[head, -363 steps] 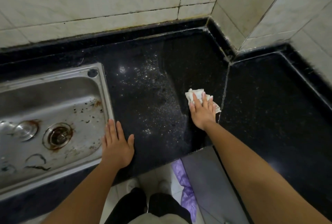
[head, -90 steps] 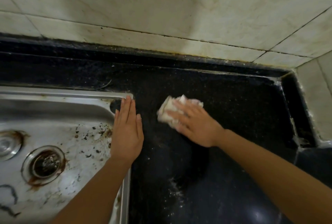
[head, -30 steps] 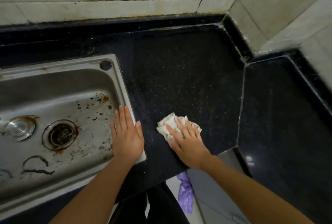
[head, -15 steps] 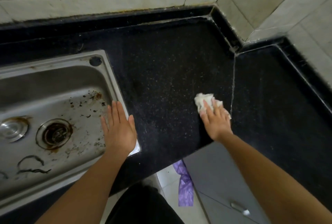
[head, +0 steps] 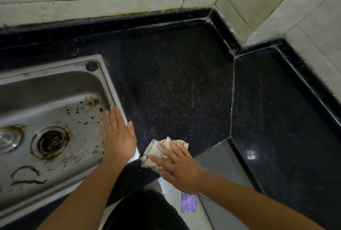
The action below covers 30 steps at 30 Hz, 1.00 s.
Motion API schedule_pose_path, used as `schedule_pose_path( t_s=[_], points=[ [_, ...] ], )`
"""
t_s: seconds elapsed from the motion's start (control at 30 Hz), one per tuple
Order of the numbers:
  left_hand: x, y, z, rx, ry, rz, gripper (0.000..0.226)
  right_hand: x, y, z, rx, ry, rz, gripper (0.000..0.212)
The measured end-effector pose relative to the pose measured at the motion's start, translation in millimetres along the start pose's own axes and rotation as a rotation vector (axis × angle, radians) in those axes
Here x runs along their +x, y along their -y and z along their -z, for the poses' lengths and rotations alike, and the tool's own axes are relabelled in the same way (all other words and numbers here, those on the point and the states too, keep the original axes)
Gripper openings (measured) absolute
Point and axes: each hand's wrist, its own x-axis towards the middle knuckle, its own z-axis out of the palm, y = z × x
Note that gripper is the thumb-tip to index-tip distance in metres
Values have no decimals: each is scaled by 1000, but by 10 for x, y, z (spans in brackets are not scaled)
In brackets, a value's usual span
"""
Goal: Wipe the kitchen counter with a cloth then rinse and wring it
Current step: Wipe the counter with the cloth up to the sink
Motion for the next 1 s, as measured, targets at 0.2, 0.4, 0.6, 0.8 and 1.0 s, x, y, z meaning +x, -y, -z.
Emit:
schedule_pose_path(
  t_s=[0.2, 0.4, 0.6, 0.8, 1.0],
  points=[
    [15, -4, -40, -28, -52, -17, 61, 370, -285, 352, -22, 37, 101, 51],
    [7, 13, -69, -14, -94, -37, 67, 1221, -396, 718, 86, 43, -15, 52],
    [20, 12, -92, -52, -114, -20, 66, 2283, -376, 1124, 99, 13, -80, 52],
    [34, 56, -132, -42, -145, -16, 62, 2943, -278, 1308, 133, 3, -192, 55],
    [16, 64, -123, -29, -146, 0, 63, 2543, -127, 1135, 154, -19, -162, 56]
  ],
)
